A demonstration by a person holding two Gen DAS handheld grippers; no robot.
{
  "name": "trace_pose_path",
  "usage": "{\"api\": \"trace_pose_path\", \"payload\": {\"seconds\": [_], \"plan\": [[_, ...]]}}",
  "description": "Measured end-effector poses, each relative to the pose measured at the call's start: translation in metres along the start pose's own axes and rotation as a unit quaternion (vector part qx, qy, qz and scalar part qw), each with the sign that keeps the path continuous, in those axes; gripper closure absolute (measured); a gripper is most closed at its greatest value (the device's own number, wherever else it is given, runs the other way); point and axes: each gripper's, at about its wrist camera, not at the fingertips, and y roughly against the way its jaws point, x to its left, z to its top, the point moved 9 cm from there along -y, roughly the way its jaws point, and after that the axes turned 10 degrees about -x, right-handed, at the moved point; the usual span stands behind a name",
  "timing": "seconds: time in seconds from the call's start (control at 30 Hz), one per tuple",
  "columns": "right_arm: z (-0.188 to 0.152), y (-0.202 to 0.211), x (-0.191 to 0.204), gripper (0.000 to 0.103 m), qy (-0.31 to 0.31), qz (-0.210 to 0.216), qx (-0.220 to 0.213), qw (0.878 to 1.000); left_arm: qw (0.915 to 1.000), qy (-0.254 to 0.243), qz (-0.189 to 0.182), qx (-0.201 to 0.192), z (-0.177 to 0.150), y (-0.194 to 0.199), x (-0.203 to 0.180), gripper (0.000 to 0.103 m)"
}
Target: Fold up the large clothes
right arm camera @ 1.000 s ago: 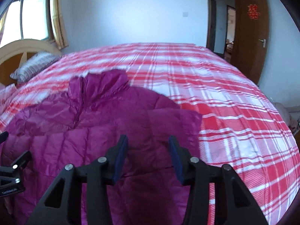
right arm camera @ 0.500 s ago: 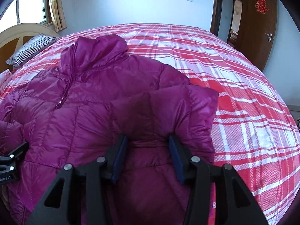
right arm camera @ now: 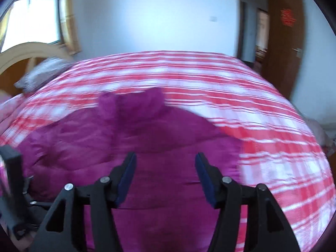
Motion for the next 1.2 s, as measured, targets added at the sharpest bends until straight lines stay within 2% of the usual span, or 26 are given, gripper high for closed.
{"api": "trace_pose_path", "payload": {"seconds": [0.07,0.13,0.27,0.63,1.2], "plan": [[-0.014,-0.014,0.017,0.047,0.012,0.003,0.015,1.000,1.0000,-0.001,0.002,-0.001,0.000,0.000,0.000,0.001],[-0.030,-0.027,0.026,0.056,0.002,0.023,0.035,0.999,1.0000,-0.003,0.003,-0.002,0.000,0.001,0.000,0.001],[-0.056,-0.042,0.030,0.055,0.007,0.025,0.057,0.998,1.0000,-0.002,0.002,0.000,0.000,0.000,0.000,0.001],[-0.062,-0.047,0.028,0.054,-0.013,0.035,0.072,0.997,1.0000,-0.006,0.005,0.003,0.001,-0.005,-0.001,0.001],[-0.067,-0.051,0.034,0.053,0.039,-0.006,0.072,0.997,0.9999,-0.007,0.007,0.003,0.001,-0.005,0.000,0.001]]}}
